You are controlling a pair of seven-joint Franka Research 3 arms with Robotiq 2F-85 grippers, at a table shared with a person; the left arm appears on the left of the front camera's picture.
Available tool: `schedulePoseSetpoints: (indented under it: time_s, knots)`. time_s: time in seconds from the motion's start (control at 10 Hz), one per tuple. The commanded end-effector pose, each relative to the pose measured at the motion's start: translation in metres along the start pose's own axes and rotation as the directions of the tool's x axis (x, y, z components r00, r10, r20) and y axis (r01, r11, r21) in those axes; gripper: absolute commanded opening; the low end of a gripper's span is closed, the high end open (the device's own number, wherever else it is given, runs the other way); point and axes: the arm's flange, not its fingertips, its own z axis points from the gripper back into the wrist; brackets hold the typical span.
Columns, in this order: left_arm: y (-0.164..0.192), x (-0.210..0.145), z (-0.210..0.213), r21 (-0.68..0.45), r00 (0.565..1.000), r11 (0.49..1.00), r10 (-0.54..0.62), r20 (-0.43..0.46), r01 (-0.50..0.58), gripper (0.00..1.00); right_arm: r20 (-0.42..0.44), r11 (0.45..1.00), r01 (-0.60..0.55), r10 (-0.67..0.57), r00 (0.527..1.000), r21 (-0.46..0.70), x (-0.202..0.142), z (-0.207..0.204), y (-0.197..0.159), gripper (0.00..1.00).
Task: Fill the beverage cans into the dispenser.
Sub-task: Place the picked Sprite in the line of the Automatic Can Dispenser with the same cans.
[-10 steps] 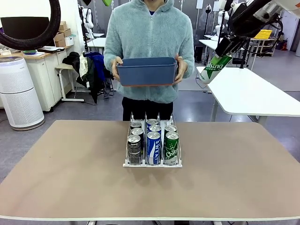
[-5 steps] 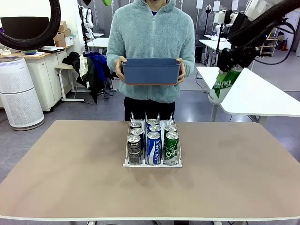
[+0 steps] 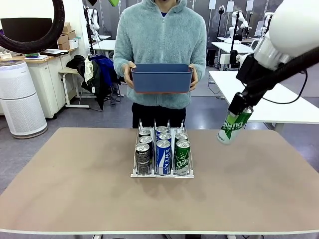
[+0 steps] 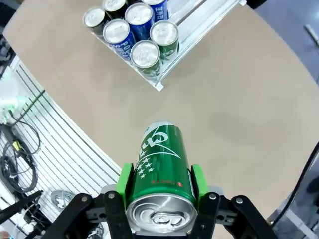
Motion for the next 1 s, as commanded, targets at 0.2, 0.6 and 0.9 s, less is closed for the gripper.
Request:
schedulePoseSetpoints:
  time_s: [0.2,0.6,0.9]
  knots:
    - [0.001,-0.001,0.001,0.001,1.000,1.000,0.007,0.001,-0.007,1.00,-0.004,1.000,-0.017,0.017,1.000,-0.003,-0.003,-0.010,0.002,0.58]
    - [0.001,-0.001,0.001,0.001,1.000,1.000,0.007,0.001,-0.007,1.00,-0.004,1.000,-0.017,0.017,1.000,-0.003,-0.003,-0.010,0.002,0.58]
    - [0.001,-0.001,0.001,0.001,1.000,1.000,0.007,0.001,-0.007,1.00,-0.003,0.999,-0.039,0.039,0.999,0.025,-0.009,-0.028,0.008,0.58]
